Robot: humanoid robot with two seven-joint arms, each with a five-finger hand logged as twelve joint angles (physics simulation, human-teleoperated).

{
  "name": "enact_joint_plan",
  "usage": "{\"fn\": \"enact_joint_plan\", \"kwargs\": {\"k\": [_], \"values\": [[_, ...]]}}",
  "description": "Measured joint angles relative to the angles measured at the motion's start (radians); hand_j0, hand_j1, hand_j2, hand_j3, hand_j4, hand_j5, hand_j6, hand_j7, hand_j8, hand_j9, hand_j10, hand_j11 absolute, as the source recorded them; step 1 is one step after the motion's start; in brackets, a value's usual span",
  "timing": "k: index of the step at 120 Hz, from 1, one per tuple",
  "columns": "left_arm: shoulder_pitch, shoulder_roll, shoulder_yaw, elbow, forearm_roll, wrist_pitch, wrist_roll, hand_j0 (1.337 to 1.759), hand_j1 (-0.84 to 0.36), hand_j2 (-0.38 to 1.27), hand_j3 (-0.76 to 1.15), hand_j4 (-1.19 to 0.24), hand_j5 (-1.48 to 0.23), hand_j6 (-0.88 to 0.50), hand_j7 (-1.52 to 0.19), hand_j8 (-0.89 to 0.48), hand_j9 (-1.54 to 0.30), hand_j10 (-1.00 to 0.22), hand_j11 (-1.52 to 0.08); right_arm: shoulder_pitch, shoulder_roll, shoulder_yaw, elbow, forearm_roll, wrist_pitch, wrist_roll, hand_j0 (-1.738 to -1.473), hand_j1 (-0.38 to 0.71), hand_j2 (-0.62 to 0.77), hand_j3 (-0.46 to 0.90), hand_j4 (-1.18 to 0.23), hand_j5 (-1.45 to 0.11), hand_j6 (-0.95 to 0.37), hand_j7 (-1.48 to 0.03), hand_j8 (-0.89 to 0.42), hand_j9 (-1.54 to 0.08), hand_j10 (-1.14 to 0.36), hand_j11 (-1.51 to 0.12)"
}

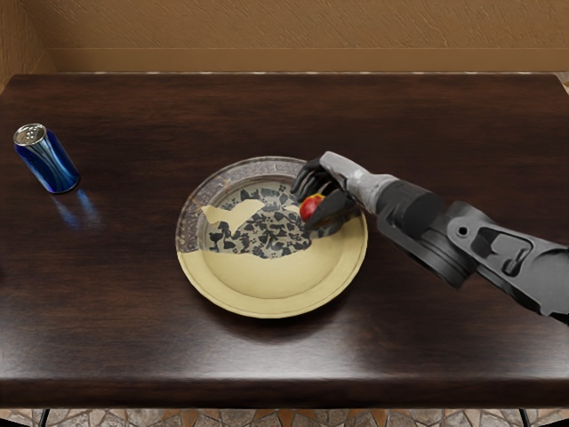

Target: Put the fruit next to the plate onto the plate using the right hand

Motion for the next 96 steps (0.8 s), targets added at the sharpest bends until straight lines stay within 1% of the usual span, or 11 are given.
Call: {"fn": "enact_joint_plan", "kwargs": {"k": [11, 17, 25, 31, 39, 45, 57, 65, 79, 87, 96], "values": [[0.0, 0.0, 0.0, 0.0, 0.0, 0.0, 0.0, 1.658, 0.35, 0.0, 0.0, 0.0, 0.0, 0.0, 0.0, 0.0, 0.0, 0.0, 0.0, 0.0, 0.016, -0.009, -0.003, 0.0, 0.001, 0.0, -1.656, 0.27, 0.35, 0.0, -0.71, -0.96, -0.72, -0.94, -0.47, -0.95, -0.44, -0.94], [0.0, 0.0, 0.0, 0.0, 0.0, 0.0, 0.0, 1.658, 0.35, 0.0, 0.0, 0.0, 0.0, 0.0, 0.0, 0.0, 0.0, 0.0, 0.0, 0.0, 0.024, -0.01, -0.004, -0.001, 0.0, 0.0, -1.656, 0.25, 0.28, 0.0, -0.66, -0.89, -0.67, -0.87, -0.46, -0.88, -0.44, -0.87], [0.0, 0.0, 0.0, 0.0, 0.0, 0.0, 0.0, 1.658, 0.35, 0.0, 0.0, 0.0, 0.0, 0.0, 0.0, 0.0, 0.0, 0.0, 0.0, 0.001, 0.038, -0.007, -0.01, -0.002, -0.003, 0.001, -1.657, 0.11, 0.2, 0.0, -0.5, -0.67, -0.5, -0.66, -0.35, -0.66, -0.34, -0.65], [0.0, 0.0, 0.0, 0.0, 0.0, 0.0, 0.0, 1.658, 0.35, 0.0, 0.0, 0.0, 0.0, 0.0, 0.0, 0.0, 0.0, 0.0, 0.0, 0.002, 0.043, 0.0, -0.012, -0.002, -0.003, 0.001, -1.657, 0.02, 0.16, 0.0, -0.4, -0.53, -0.4, -0.52, -0.28, -0.53, -0.27, -0.52], [0.0, 0.0, -0.001, 0.0, 0.0, 0.0, 0.0, 1.658, 0.35, 0.0, 0.0, 0.0, 0.0, 0.0, 0.0, 0.0, 0.0, 0.0, 0.0, 0.003, 0.045, 0.029, -0.01, -0.001, 0.017, 0.001, -1.657, -0.07, 0.11, 0.0, -0.29, -0.4, -0.3, -0.39, -0.21, -0.39, -0.2, -0.39], [0.0, 0.0, -0.001, 0.0, 0.0, 0.0, 0.0, 1.658, 0.35, 0.0, 0.0, 0.0, 0.0, 0.0, 0.0, 0.0, 0.0, 0.0, 0.0, 0.002, 0.045, 0.072, -0.005, 0.026, 0.068, 0.001, -1.657, -0.13, 0.09, 0.0, -0.24, -0.32, -0.24, -0.31, -0.17, -0.32, -0.17, -0.31], [0.0, 0.0, -0.001, 0.0, 0.0, 0.0, 0.0, 1.658, 0.35, 0.0, 0.0, 0.0, 0.0, 0.0, 0.0, 0.0, 0.0, 0.0, 0.0, -0.003, 0.04, 0.197, 0.001, 0.158, 0.233, 0.001, -1.658, -0.2, 0.05, 0.0, -0.16, -0.21, -0.16, -0.21, -0.12, -0.21, -0.12, -0.21], [0.0, 0.0, 0.0, 0.0, 0.0, 0.0, 0.0, 1.658, 0.35, 0.0, 0.0, 0.0, 0.0, 0.0, 0.0, 0.0, 0.0, 0.0, 0.0, -0.024, 0.035, 0.296, 0.003, 0.268, 0.364, 0.001, -1.658, -0.23, 0.03, 0.0, -0.13, -0.17, -0.13, -0.16, -0.1, -0.16, -0.09, -0.16], [0.0, 0.0, 0.0, 0.0, 0.0, 0.0, 0.0, 1.658, 0.35, 0.0, 0.0, 0.0, 0.0, 0.0, 0.0, 0.0, 0.0, 0.0, 0.0, -0.103, 0.032, 0.505, 0.004, 0.499, 0.623, 0.001, -1.658, -0.26, 0.02, 0.0, -0.09, -0.12, -0.09, -0.11, -0.07, -0.11, -0.07, -0.11], [0.0, 0.0, 0.0, 0.0, 0.0, 0.0, 0.0, 1.658, 0.35, 0.0, 0.0, 0.0, 0.0, 0.0, 0.0, 0.0, 0.0, 0.0, 0.0, -0.161, 0.031, 0.602, 0.003, 0.604, 0.695, 0.001, -1.658, -0.27, 0.01, 0.0, -0.07, -0.1, -0.07, -0.1, -0.06, -0.1, -0.06, -0.1], [0.0, 0.0, -0.001, 0.0, 0.0, 0.0, 0.0, 1.658, 0.35, 0.0, 0.0, 0.0, 0.0, 0.0, 0.0, 0.0, 0.0, 0.0, 0.0, -0.225, 0.031, 0.68, -0.001, 0.694, 0.737, 0.001, -1.658, -0.28, 0.0, 0.0, -0.06, -0.08, -0.06, -0.08, -0.05, -0.08, -0.05, -0.08]]}}
